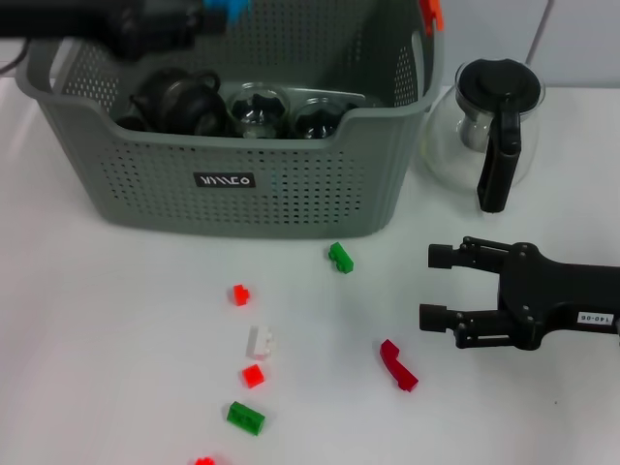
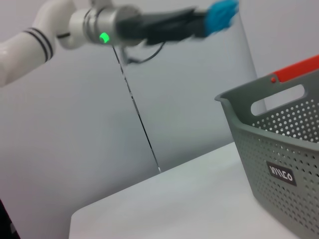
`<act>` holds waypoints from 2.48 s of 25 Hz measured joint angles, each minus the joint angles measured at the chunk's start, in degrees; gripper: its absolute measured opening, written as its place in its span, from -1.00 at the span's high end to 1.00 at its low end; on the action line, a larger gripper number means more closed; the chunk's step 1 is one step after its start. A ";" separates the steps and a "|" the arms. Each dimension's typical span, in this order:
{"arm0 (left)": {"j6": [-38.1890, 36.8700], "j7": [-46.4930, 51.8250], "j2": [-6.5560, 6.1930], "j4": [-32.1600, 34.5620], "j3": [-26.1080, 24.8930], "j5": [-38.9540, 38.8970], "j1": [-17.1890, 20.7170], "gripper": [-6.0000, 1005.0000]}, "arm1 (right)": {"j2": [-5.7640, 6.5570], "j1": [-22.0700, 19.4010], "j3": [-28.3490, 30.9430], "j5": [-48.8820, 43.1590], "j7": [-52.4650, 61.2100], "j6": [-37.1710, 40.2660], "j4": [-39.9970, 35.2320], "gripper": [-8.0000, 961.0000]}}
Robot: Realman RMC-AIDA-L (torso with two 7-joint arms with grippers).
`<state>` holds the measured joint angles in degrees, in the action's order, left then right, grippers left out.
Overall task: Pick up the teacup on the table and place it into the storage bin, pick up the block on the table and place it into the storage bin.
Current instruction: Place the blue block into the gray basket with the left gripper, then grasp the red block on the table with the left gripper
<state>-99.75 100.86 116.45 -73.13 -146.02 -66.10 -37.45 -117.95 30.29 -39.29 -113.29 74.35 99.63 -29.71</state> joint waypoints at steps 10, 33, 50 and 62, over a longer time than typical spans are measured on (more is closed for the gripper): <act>35.54 3.43 0.57 18.35 20.98 14.60 -9.20 0.21 | -0.11 -0.23 0.01 -0.01 -0.15 0.01 0.09 -0.96; 26.29 17.58 5.88 -1.45 11.78 13.86 -2.65 -0.43 | -0.09 -0.42 0.00 0.00 -0.17 0.39 0.09 -0.96; -4.16 -11.39 7.74 2.37 10.10 0.57 20.13 -0.76 | -0.18 -0.18 -0.08 -0.10 0.19 0.40 0.05 -0.96; 4.25 -13.88 7.80 7.36 16.58 10.21 16.45 -0.76 | -0.09 -0.67 0.01 -0.09 -0.05 0.37 0.09 -0.96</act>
<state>-95.50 86.98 124.25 -65.77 -129.44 -55.89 -21.00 -118.04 29.62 -39.28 -113.37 74.30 99.99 -29.62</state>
